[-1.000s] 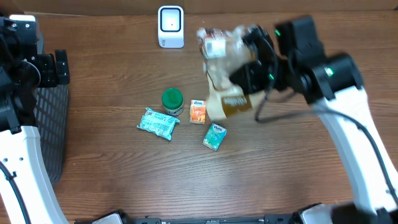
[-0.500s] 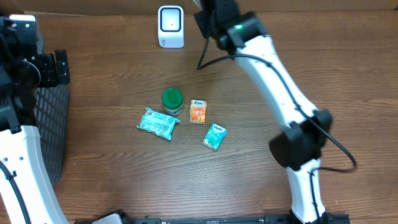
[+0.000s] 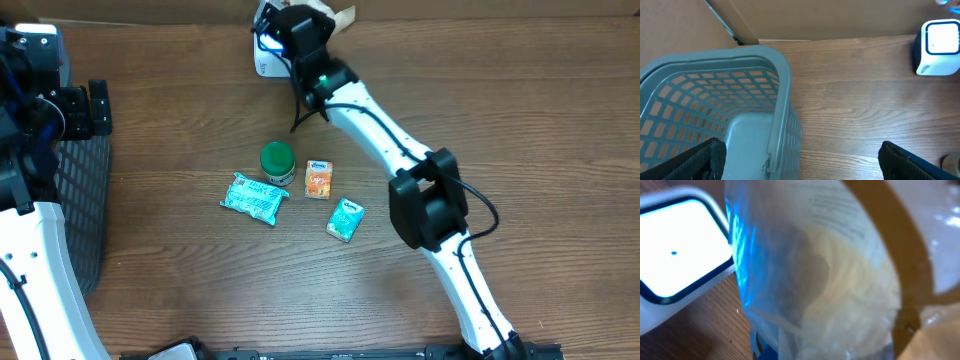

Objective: Scan the item barcode
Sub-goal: 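Hold the snack bag up in front of the scanner with the right gripper, then carry the snack bag to the right side and set it down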

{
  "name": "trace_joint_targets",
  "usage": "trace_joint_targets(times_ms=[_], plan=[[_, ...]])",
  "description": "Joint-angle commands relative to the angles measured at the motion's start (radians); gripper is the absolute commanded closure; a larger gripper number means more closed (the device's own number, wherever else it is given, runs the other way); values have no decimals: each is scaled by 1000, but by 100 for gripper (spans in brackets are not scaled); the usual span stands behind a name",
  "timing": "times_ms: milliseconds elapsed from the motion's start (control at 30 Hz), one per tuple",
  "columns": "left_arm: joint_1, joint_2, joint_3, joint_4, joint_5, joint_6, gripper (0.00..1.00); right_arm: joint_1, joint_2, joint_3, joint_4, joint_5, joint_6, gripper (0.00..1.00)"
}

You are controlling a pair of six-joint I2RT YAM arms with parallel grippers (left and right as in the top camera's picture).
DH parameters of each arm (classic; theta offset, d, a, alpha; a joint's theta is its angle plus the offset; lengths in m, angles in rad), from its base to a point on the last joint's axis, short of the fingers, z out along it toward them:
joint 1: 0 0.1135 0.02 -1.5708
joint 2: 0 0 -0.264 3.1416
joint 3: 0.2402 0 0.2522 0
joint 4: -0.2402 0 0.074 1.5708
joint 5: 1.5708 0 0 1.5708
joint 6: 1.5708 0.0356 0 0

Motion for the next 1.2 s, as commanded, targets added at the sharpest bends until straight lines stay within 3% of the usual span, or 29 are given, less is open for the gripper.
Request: trace_joint_targets(times_ms=[0, 567, 733, 1000, 1100, 1167], plan=[[3, 2, 21, 3, 7, 19, 0, -5, 31, 18, 23, 76, -58, 96], [3, 2, 21, 3, 8, 18, 1, 1, 23, 13, 20, 118, -32, 96], [3, 2, 21, 3, 8, 19, 0, -3, -76, 13, -74, 44, 145, 96], [3, 2, 21, 3, 7, 18, 0, -47, -404, 14, -478, -224, 587, 96], [3, 2, 21, 3, 7, 18, 1, -105, -559, 14, -716, -473, 805, 96], [3, 2, 21, 3, 7, 19, 1, -157, -617, 14, -854, -667, 836, 96]])
